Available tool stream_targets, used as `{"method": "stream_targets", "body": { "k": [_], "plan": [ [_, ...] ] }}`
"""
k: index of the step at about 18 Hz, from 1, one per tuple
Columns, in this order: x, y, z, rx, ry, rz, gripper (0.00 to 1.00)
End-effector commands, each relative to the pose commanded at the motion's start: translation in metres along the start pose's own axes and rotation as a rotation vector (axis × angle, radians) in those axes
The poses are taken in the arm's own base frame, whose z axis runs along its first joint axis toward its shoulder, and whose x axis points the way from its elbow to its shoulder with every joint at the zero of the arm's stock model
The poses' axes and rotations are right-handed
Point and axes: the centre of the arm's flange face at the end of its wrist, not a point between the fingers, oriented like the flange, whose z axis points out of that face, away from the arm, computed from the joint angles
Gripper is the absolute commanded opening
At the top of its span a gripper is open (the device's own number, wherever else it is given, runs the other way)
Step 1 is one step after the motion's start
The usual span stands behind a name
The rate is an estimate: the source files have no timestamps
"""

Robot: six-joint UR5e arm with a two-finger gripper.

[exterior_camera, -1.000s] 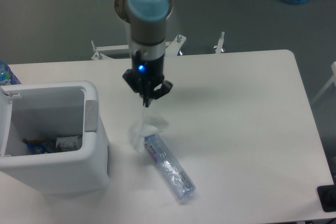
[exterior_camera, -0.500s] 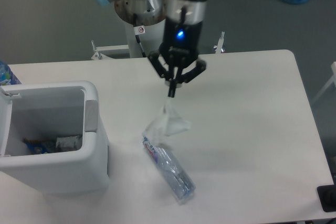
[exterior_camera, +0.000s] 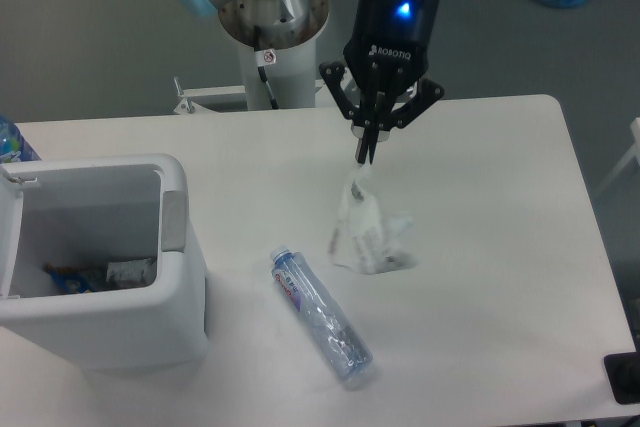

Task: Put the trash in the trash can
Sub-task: 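Carry the tissue over the white bin and lower it inside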

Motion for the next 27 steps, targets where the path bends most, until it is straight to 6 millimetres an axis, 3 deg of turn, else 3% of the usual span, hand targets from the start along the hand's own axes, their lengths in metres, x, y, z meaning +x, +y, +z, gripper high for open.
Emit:
{"method": "stream_targets", "body": {
  "k": [6, 17, 27],
  "plan": [
    [0.032, 0.0, -0.001, 0.015, 0.063, -0.034, 0.0],
    [0.126, 0.011, 0.049, -0.069, 0.21, 0.066, 0.0],
    [0.185, 0.03, 0.099, -0.147, 0.32, 0.182, 0.0]
  ]
}}
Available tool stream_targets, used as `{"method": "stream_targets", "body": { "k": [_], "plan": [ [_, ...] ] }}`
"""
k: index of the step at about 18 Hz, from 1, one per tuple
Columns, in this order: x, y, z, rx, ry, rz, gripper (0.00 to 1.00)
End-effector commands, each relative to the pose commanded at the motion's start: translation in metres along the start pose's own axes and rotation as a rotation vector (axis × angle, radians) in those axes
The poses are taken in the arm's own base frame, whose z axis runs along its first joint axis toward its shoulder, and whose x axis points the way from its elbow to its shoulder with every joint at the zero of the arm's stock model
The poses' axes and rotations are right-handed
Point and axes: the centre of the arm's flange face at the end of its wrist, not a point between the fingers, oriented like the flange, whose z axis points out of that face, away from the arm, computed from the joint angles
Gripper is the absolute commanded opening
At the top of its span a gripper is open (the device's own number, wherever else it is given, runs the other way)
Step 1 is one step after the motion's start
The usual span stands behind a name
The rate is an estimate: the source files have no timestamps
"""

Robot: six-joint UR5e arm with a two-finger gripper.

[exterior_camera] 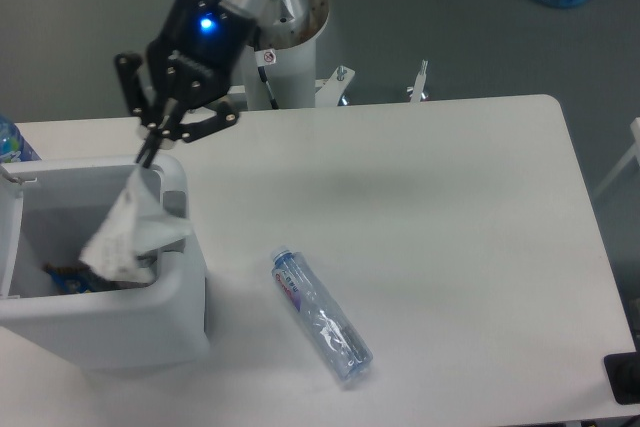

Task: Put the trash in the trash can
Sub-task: 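Carry the tissue over the white bin and lower it inside, then open the gripper to release the tissue and rise from the bin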

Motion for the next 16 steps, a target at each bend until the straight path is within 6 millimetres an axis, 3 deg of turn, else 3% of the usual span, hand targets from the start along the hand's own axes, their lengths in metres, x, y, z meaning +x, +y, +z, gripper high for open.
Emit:
{"method": "stream_targets", "body": {
  "k": [4, 7, 9, 10, 11, 12, 16],
  "plan": [
    [0.011, 0.005, 0.026, -0.039, 0.035, 0.039, 0.0],
    [0.014, 0.007, 0.033, -0.05, 0.044, 0.042, 0.03],
    [0.013, 0.006, 0.034, -0.05, 0.044, 0.043, 0.24],
    [0.012, 0.005, 0.034, -0.047, 0.044, 0.05, 0.42],
    [0.012, 0.003, 0.034, -0.043, 0.042, 0.066, 0.73],
    [0.01, 0.002, 0.035, -0.043, 0.042, 0.074, 0.83],
    [0.011, 0.004, 0.031, -0.039, 0.033, 0.077, 0.93]
  ]
}}
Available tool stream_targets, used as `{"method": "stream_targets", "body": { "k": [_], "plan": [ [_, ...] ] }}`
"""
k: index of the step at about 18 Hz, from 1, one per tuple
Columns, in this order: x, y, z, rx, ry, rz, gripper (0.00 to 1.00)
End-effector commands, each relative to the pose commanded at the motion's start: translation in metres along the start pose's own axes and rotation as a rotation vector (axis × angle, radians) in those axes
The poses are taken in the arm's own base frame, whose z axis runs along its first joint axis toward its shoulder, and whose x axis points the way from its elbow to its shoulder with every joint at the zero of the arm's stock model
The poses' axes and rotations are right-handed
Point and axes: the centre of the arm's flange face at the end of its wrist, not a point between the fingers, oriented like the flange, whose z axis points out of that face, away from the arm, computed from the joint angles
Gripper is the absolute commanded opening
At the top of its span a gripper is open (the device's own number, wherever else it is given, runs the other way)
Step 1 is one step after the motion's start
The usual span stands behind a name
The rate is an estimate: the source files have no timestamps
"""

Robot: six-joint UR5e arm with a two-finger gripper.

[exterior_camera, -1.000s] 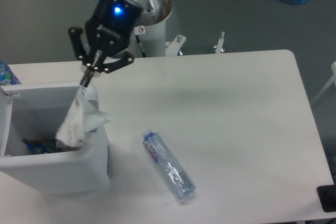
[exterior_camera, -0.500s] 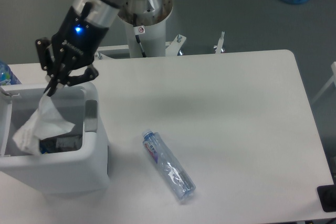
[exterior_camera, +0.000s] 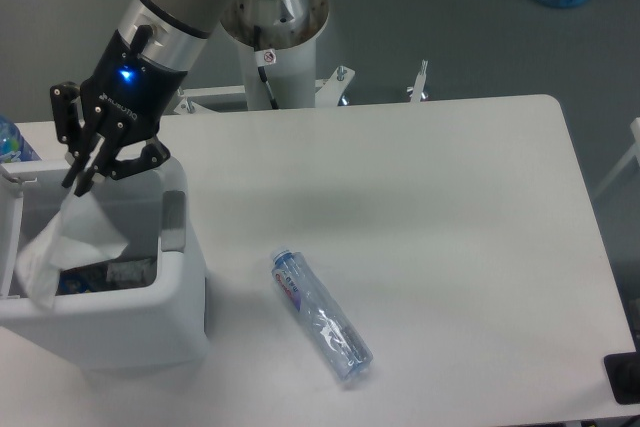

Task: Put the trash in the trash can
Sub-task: 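Open the gripper to release the tissue and rise from the bin, then move the gripper over the clear plastic water bottle and lower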

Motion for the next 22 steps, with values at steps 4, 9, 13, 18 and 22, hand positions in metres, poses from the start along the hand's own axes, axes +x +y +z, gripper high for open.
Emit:
{"method": "stream_targets", "body": {
  "k": [4, 9, 13, 18, 22],
  "plan": [
    [-0.015, 0.0, -0.009, 0.01, -0.021, -0.02, 0.98],
    [-0.054, 0.003, -0.037, 0.035, -0.089, -0.1, 0.99],
    [-0.087, -0.008, -0.058, 0.054, -0.178, -0.219, 1.0],
    [-0.143, -0.005, -0.059, -0.072, -0.455, -0.277, 1.0],
    [-0.177, 0.01, -0.048, -0.142, -0.535, -0.316, 1.0]
  ]
}}
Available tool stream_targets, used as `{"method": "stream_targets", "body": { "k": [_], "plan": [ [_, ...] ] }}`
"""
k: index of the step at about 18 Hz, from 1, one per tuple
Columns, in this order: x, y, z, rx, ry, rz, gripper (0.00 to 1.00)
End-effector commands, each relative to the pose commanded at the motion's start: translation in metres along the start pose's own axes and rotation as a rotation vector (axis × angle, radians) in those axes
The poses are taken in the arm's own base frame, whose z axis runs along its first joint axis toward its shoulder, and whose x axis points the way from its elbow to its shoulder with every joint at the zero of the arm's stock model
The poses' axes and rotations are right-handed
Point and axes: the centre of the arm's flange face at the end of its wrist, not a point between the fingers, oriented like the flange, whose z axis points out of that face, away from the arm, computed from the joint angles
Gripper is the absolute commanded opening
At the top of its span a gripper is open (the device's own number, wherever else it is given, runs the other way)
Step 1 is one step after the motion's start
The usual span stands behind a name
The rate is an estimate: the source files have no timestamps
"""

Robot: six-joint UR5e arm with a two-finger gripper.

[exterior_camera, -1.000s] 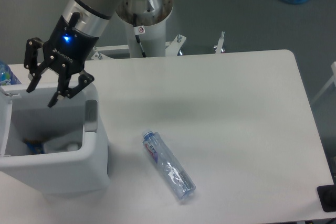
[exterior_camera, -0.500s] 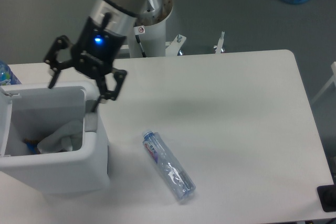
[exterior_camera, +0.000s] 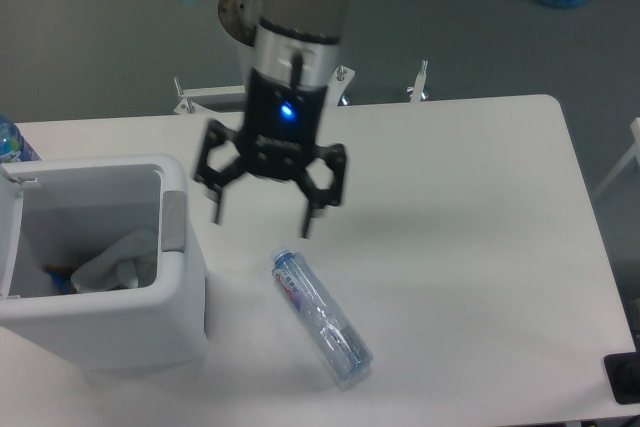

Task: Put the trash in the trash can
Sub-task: 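Move the gripper over the clear plastic water bottle and lower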

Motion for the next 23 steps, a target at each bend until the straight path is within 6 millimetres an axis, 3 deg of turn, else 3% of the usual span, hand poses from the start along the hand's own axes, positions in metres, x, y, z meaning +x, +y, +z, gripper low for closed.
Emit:
{"method": "stream_targets", "body": {
  "k": [6, 8, 11, 15, 20, 23],
  "plan": [
    [-0.045, 0.003, 0.024, -0.03, -0.023, -0.194, 1.0],
    [-0.057, 0.006, 0.055, -0.073, -0.022, -0.213, 1.0],
    [-0.069, 0.005, 0.078, -0.111, -0.062, -0.217, 1.0],
    [-0.084, 0.007, 0.128, -0.167, -0.054, -0.249, 1.0],
    [-0.094, 0.013, 0.18, -0.226, -0.045, -0.291, 1.0],
    [-0.089, 0.02, 0.206, -0.26, -0.033, -0.292, 1.0]
  ]
}}
